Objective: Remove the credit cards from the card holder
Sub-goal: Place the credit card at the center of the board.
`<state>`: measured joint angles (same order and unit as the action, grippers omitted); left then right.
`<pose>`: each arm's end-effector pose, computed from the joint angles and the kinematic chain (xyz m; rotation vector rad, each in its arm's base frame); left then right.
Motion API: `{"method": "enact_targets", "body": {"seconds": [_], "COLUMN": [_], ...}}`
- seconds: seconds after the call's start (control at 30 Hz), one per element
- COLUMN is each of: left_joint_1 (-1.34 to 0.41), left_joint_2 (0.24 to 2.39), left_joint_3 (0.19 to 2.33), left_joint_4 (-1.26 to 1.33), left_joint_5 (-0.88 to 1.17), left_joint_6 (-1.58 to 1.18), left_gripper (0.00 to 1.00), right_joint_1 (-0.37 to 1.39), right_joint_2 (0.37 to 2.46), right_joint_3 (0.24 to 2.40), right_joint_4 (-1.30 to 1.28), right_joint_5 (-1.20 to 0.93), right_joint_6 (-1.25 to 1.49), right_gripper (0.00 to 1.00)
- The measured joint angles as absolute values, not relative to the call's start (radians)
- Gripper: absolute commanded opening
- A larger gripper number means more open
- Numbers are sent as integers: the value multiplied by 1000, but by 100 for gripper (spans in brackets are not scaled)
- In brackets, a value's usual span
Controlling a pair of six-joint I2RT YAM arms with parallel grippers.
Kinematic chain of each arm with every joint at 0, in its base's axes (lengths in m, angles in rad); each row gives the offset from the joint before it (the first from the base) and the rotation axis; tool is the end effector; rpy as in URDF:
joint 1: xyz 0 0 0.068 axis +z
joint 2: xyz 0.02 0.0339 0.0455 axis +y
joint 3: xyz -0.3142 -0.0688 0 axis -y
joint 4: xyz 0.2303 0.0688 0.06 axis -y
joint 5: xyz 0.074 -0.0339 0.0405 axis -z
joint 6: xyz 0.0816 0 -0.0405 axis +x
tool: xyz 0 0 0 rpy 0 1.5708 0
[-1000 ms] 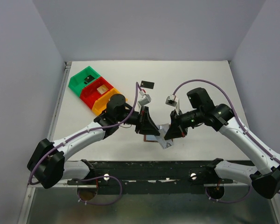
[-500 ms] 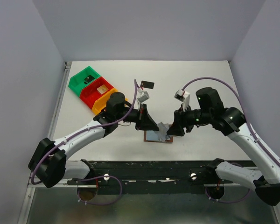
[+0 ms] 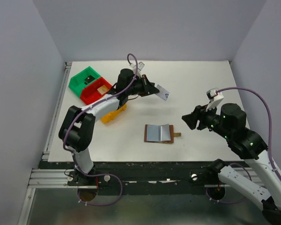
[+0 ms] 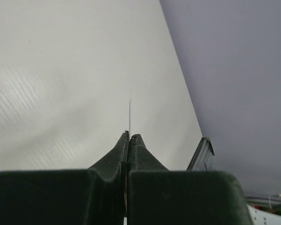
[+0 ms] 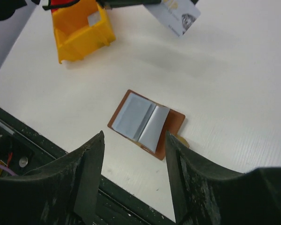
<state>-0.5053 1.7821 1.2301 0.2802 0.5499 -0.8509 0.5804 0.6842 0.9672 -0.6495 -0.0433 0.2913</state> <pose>0.3747 -0.2560 0.3125 0.0789 2.0611 -1.4039 0.1035 0.0721 0.3783 -0.3156 1.9626 0.6157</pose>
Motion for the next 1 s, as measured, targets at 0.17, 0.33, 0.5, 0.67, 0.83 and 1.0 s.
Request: {"method": "enact_targets", "body": {"seconds": [0.17,0.33,0.5,0.67,0.83,1.0], "left_joint_1": [-505,-505,-505,-506,-508,-517], "left_joint_2": [2012,2175,2283,2345,2401,2431], "left_joint_3": [1396,1542,1685,1770,1806,1806], "left_joint_4": [262,247,215,186,173,160], "left_joint_5": [458,404,348,310,299,299], "left_joint_6": [-913,-956,-982,-1004,-1024,-1042], "left_gripper": [0,0,0,0,0,0], "right_joint_1": [580,580,580,580,580,580], "right_joint_2": [676,673,678,681,680,687], "right_joint_3": [855,849,849,849,850,850], "right_joint_4": [-607,-569,-554,-554,-554,-554], "right_joint_5": [-38,-38,-41,-43,-42,-43], "right_joint_6": [334,344,344,344,344,344], "right_gripper": [61,62,62,62,62,62]}}
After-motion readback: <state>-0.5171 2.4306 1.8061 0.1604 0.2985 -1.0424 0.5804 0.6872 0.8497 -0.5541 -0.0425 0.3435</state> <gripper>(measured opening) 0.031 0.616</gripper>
